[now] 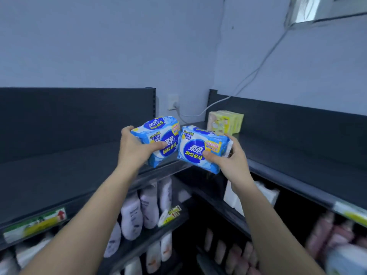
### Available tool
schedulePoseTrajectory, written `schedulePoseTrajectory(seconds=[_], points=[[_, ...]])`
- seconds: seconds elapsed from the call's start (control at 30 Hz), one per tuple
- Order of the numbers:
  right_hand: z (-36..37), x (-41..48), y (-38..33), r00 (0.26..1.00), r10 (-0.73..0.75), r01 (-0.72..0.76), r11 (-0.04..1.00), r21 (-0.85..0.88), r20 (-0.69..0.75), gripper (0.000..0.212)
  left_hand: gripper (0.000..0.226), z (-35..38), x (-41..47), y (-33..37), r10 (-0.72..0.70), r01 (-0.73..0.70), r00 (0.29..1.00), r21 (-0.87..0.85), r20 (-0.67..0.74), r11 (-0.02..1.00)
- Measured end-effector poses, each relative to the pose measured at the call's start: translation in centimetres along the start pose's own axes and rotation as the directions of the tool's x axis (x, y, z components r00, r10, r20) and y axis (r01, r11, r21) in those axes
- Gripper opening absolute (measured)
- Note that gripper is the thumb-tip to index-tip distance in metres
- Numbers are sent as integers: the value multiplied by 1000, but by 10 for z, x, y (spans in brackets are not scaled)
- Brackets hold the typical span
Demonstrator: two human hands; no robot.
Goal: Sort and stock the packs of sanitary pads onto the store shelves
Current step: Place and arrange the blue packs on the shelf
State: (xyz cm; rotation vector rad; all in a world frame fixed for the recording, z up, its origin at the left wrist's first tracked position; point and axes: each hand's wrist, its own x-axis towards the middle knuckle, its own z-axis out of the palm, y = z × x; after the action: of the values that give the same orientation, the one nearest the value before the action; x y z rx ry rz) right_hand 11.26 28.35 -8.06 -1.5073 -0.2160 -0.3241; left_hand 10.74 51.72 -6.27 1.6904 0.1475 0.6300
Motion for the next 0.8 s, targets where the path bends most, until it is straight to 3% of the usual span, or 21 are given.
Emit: schedulePoseTrajectory(seconds=[0.23,0.37,0.47,0.8], points=[[-149,-44,-26,981,6,-34,989,-143,-195,83,81,118,-77,28,3,9,987,-76,162,997],[-233,-71,-40,953,-26,-54,966,-254,-301,86,96,187,-119,44,17,28,959,-155,282,988],[-289,-91,-49,929,-32,-87,950,-301,-368,85,91,236,-148,56,38,33,931,-186,363,982],[-449,-150,-77,805,-52,-154,943,-294,-591,80,125,392,-236,103,111,70,752,-247,649,966]])
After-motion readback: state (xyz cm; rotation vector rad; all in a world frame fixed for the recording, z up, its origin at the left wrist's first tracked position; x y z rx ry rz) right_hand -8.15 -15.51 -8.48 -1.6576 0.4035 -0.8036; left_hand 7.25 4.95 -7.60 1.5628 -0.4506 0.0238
